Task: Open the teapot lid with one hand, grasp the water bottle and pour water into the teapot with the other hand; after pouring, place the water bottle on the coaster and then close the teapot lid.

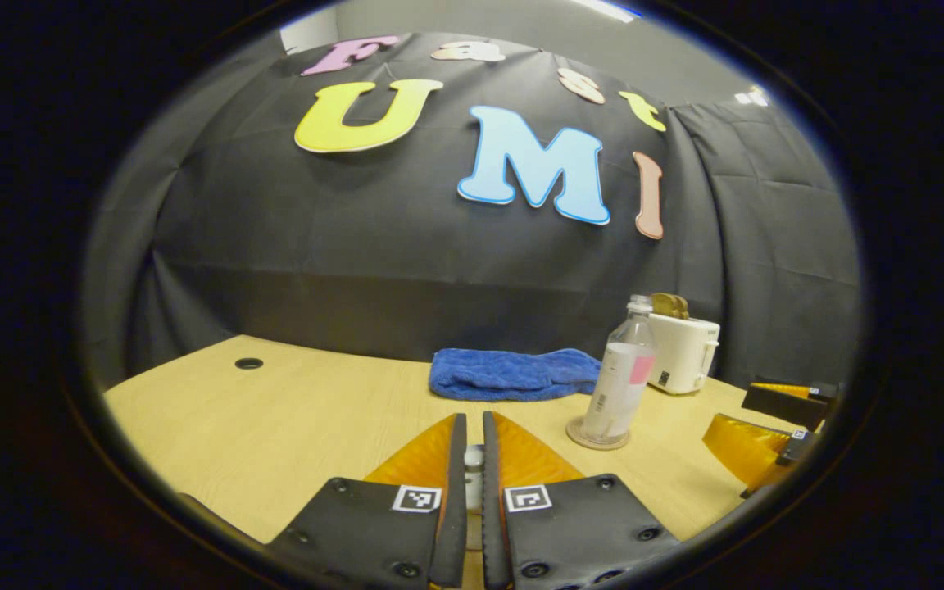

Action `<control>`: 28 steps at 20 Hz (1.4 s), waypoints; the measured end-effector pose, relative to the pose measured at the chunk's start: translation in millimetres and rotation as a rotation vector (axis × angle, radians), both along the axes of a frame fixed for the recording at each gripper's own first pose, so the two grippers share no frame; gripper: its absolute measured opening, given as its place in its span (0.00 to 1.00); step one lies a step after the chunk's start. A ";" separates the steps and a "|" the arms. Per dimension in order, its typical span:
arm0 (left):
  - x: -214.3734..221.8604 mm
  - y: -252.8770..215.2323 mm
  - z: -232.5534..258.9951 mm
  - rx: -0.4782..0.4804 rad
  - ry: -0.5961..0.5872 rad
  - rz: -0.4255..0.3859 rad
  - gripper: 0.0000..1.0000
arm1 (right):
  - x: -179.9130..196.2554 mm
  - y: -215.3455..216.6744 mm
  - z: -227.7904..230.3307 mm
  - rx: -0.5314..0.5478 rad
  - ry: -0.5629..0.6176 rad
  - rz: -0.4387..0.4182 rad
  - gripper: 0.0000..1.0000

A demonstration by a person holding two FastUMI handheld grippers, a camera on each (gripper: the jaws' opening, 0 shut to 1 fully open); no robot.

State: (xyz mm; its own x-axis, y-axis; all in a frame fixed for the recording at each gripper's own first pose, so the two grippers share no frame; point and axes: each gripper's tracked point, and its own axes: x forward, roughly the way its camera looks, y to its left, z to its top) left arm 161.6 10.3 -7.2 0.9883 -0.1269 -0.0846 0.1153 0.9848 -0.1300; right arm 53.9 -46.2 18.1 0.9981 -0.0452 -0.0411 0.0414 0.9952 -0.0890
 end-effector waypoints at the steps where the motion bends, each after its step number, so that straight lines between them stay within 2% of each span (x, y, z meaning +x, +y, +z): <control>1: -0.6 -2.7 -1.9 0.002 0.004 -0.001 0.14 | -0.5 0.1 1.2 0.013 -0.003 0.002 0.95; 4: 1.7 -6.2 -0.3 0.025 0.005 0.000 0.14 | 0.9 1.3 0.5 0.046 0.004 0.013 0.95; 9: 3.2 -11.7 -3.2 0.043 0.015 -0.005 0.14 | -0.8 3.2 0.8 0.036 0.005 0.013 0.95; 15: 4.8 -14.9 -9.5 0.032 0.021 -0.007 0.15 | 0.0 4.8 -3.2 0.037 0.021 0.019 0.95; 17: 6.4 -18.2 -21.8 0.035 0.057 -0.016 0.14 | -0.6 7.4 -1.8 0.040 0.018 0.025 0.95; 19: 5.0 -21.4 -18.1 0.034 0.051 -0.022 0.18 | -0.7 9.0 -2.5 0.036 0.017 0.026 0.95; 22: -4.5 -17.5 -15.4 0.020 0.047 -0.015 0.17 | -1.6 10.7 -3.5 0.026 0.021 0.024 0.95; 23: -4.9 -16.4 -12.7 0.015 0.039 -0.008 0.27 | -2.5 11.1 -3.6 0.022 0.020 0.022 0.95; 24: -11.0 -14.7 -9.0 0.015 0.028 -0.001 0.27 | -3.4 11.4 -2.9 0.019 0.018 0.019 0.95; 25: -14.6 -11.6 -5.3 0.020 0.020 0.006 0.34 | -5.3 12.0 -3.9 0.017 0.017 0.017 0.95; 28: -28.1 -2.5 6.6 0.029 -0.008 0.022 0.34 | -12.6 12.5 -3.6 0.022 0.023 0.011 0.95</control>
